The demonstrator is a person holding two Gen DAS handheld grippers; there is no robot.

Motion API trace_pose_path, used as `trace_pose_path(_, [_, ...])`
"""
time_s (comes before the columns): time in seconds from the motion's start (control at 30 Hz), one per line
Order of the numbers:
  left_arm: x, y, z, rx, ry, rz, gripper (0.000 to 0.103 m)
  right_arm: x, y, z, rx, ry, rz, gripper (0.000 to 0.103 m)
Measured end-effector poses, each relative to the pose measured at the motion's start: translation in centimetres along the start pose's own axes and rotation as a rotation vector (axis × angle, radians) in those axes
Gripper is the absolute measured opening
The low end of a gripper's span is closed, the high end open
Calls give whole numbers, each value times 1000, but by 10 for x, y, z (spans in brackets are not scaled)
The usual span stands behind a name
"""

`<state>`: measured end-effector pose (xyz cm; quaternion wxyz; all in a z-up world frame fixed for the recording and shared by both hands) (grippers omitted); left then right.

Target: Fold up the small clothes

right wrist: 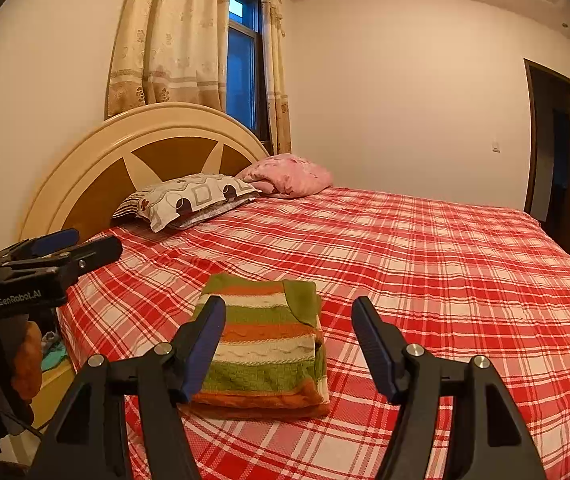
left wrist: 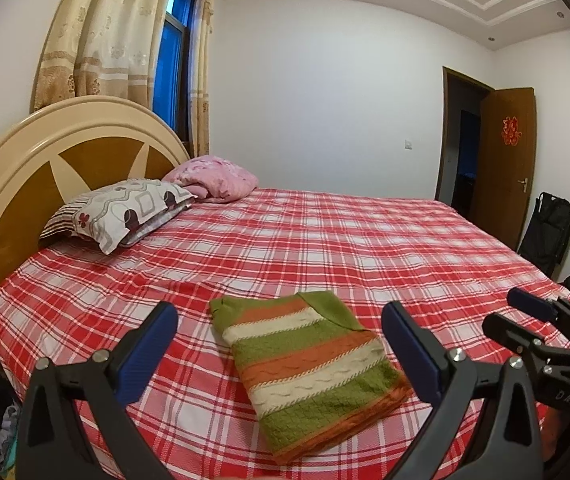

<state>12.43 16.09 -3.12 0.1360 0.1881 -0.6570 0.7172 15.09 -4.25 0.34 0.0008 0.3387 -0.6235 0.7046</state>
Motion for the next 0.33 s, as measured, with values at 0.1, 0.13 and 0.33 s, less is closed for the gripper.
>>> trace_pose_path(0.1, [-3, 2, -1, 3, -1, -7, 103, 1, 1, -1, 5, 0, 5, 66])
trace_pose_path(0.13, [-4, 3, -2, 5, 1, -9, 103, 1, 0, -1, 7, -1, 6, 66])
trace_pose_path(0.33, [-8, 6, -2, 11, 17, -35, 103, 1, 2, -2, 8, -5, 3, 66])
Point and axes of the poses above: each gripper's, at about its wrist camera, not at the fingertips, and x roughly against the way its jaws point, z to its right, y to its underside, the point moved 8 cm from there along -x, roughly the way its jaws point, and after that the axes turned 6 degrees about -z, right-handed, at the moved point
